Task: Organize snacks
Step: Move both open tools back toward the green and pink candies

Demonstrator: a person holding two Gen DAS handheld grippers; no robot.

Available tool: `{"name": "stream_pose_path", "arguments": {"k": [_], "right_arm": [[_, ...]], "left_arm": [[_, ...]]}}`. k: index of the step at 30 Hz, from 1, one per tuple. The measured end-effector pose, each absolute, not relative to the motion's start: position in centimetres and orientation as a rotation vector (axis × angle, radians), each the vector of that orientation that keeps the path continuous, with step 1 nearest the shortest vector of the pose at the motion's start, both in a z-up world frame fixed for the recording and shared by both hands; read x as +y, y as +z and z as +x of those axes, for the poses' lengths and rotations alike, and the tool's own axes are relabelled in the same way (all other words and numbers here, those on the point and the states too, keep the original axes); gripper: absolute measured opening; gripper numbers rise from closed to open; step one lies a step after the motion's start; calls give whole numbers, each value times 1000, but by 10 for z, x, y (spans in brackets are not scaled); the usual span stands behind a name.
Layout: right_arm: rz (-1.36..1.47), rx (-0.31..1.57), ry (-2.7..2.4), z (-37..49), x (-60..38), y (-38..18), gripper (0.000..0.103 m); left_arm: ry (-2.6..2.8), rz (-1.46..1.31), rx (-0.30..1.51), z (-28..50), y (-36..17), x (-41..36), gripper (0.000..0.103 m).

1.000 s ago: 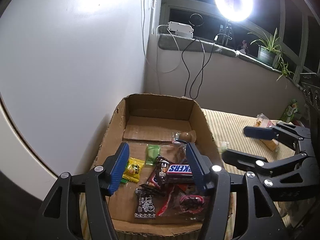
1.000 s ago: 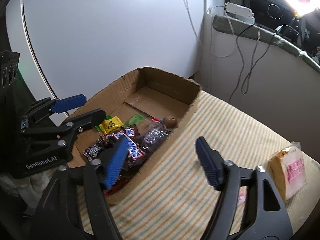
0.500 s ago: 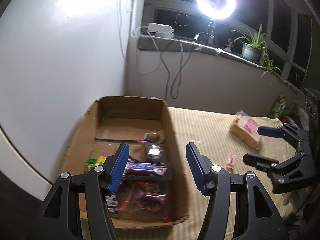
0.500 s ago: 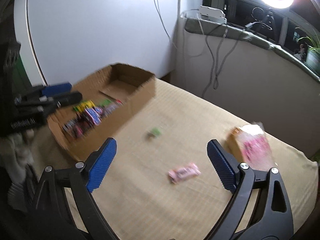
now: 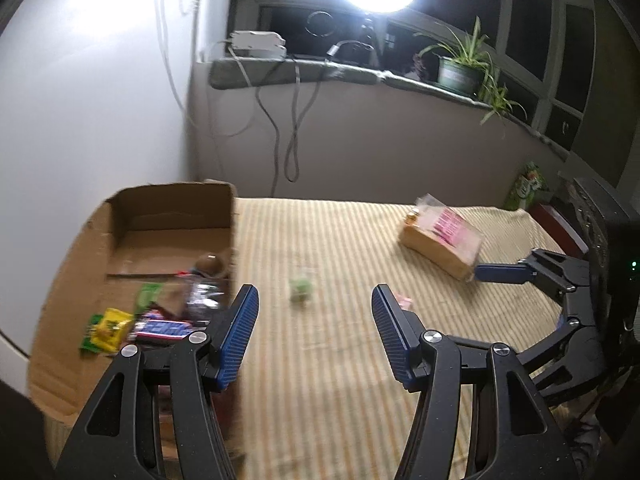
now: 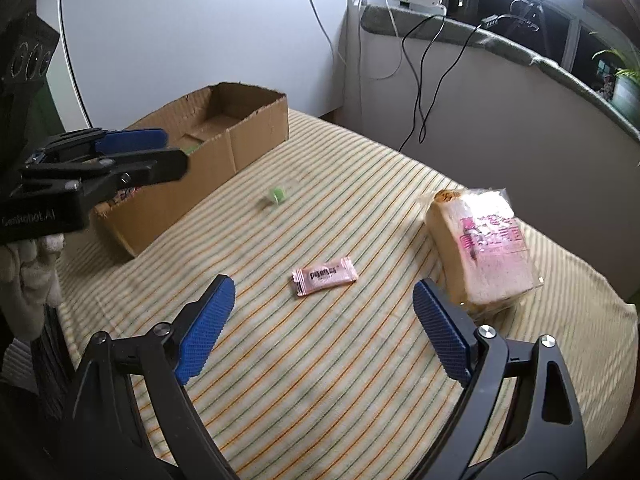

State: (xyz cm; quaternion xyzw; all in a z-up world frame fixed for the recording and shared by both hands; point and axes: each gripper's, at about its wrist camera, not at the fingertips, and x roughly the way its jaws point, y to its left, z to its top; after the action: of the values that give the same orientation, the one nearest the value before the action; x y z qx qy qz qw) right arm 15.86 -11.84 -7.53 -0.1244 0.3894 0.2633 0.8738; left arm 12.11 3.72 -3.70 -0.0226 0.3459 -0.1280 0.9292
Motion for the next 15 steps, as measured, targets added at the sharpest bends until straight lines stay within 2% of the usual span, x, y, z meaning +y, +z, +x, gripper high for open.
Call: {"name": "stream_pose_path", "arguments": {"k": [2, 4, 5, 7, 8, 15], "right_arm": [[-251, 840, 575, 163, -118, -81, 87], [-253, 866, 587, 168, -116, -89, 84], [-251, 879, 589, 170, -115, -92, 80], [-230, 930, 608, 179, -113, -102, 65], [-220, 951, 612, 182, -113, -106, 63], [-146, 1008, 634, 200, -111, -122, 60]], "left_arm": [[-273, -52, 725, 126, -41, 31, 57], [-286, -61, 747, 134, -47, 25, 49], [-290, -65, 755, 137, -49, 22, 47], [-292, -68, 771, 144, -54, 17, 42], [-294, -71, 784, 148, -58, 15, 41], [-262, -60, 828, 170, -76, 1, 40]]}}
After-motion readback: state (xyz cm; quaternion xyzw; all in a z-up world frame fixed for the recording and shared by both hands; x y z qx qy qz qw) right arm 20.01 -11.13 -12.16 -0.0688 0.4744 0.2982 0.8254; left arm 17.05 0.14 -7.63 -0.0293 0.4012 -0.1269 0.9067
